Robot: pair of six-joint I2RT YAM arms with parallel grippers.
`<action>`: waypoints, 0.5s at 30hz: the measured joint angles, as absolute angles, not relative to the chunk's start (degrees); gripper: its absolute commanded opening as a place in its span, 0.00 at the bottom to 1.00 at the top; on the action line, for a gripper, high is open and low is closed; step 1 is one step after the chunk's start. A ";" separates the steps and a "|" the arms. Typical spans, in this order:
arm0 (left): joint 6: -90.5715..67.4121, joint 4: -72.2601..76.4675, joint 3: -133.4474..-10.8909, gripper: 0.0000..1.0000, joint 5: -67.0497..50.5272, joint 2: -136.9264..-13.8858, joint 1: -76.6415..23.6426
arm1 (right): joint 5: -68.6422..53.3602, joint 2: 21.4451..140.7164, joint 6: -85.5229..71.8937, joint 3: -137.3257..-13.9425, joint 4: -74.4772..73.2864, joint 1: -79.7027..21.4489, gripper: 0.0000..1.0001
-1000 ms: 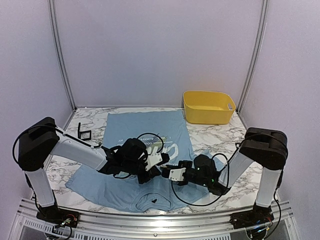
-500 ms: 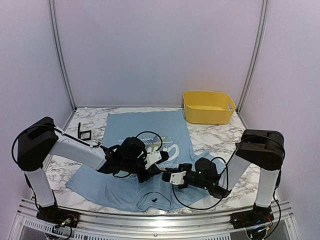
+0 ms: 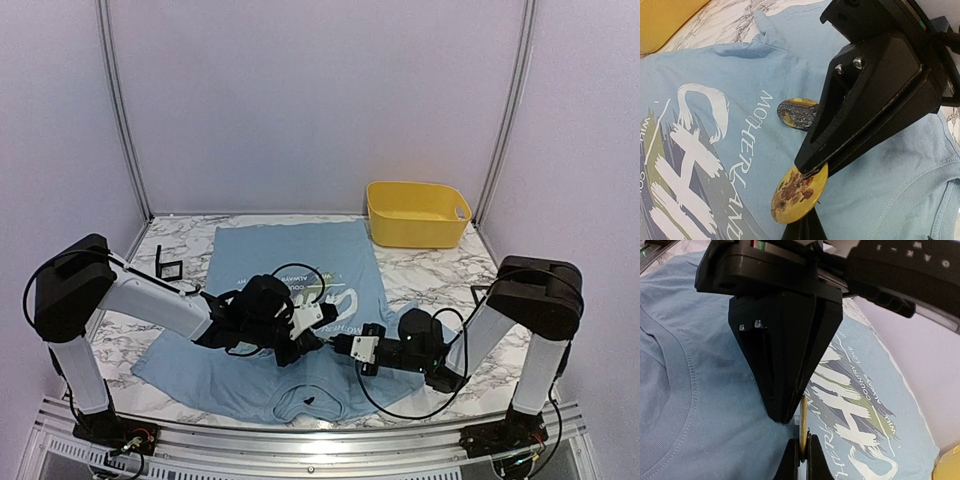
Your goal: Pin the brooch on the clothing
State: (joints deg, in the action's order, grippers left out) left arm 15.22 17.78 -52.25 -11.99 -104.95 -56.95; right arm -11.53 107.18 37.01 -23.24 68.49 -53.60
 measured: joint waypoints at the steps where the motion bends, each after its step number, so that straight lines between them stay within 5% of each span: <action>1: 15.22 17.82 -52.25 0.00 -11.99 -104.90 -56.95 | -12.38 107.11 36.29 -23.20 68.51 -53.28 0.00; 7: 15.51 18.22 -51.20 0.39 -12.40 -103.77 -56.93 | -17.76 107.02 32.38 -22.52 69.36 -50.54 0.00; 15: 17.45 20.69 -48.25 0.38 -12.08 -100.99 -56.66 | -23.66 106.89 29.30 -22.68 69.45 -49.17 0.00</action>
State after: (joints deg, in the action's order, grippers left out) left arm 17.45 20.69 -48.25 -12.08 -100.99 -56.66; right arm -23.66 106.89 29.30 -22.68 69.45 -49.17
